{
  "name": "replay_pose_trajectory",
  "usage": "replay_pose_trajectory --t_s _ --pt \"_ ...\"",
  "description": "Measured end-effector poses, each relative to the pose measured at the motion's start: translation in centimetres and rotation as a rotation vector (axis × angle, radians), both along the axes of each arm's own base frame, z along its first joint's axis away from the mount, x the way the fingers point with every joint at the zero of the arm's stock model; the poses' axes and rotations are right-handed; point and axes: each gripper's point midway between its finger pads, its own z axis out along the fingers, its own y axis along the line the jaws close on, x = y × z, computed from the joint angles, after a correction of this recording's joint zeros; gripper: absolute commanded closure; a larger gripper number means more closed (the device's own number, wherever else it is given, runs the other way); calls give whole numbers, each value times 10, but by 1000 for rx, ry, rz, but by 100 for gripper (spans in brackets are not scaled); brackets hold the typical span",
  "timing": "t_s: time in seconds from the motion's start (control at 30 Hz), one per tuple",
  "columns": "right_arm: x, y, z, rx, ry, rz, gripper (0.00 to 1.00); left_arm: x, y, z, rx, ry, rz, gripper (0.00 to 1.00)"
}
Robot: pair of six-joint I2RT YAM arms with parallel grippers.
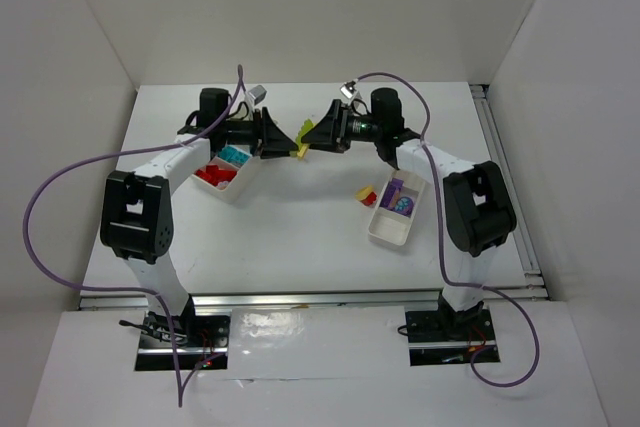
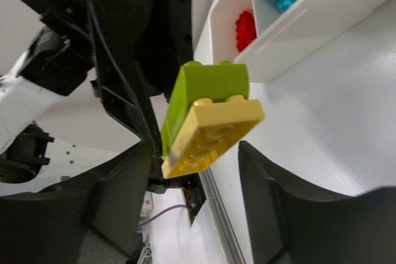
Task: Sort the legos into containers by color
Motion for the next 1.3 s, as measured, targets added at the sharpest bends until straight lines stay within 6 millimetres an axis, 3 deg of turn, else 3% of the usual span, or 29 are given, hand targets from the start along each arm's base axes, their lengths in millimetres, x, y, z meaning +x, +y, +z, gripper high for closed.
replay_pose_trajectory --t_s 0.4,0.53,0.97,1.13,1.3 --pt "0 4 16 97 -2 10 78 -3 -1 12 -27 -40 -25 100" --pt "0 2 14 101 3 3 87 -2 2 13 -27 -42 -18 100" --pt "-8 -4 -16 22 47 -48 92 -6 7 -13 26 12 13 100" --pt "-13 -15 -40 -38 90 -50 92 6 25 -16 41 18 76 100" --pt "-19 -18 -51 -75 101 -27 92 13 37 -20 69 33 125 100"
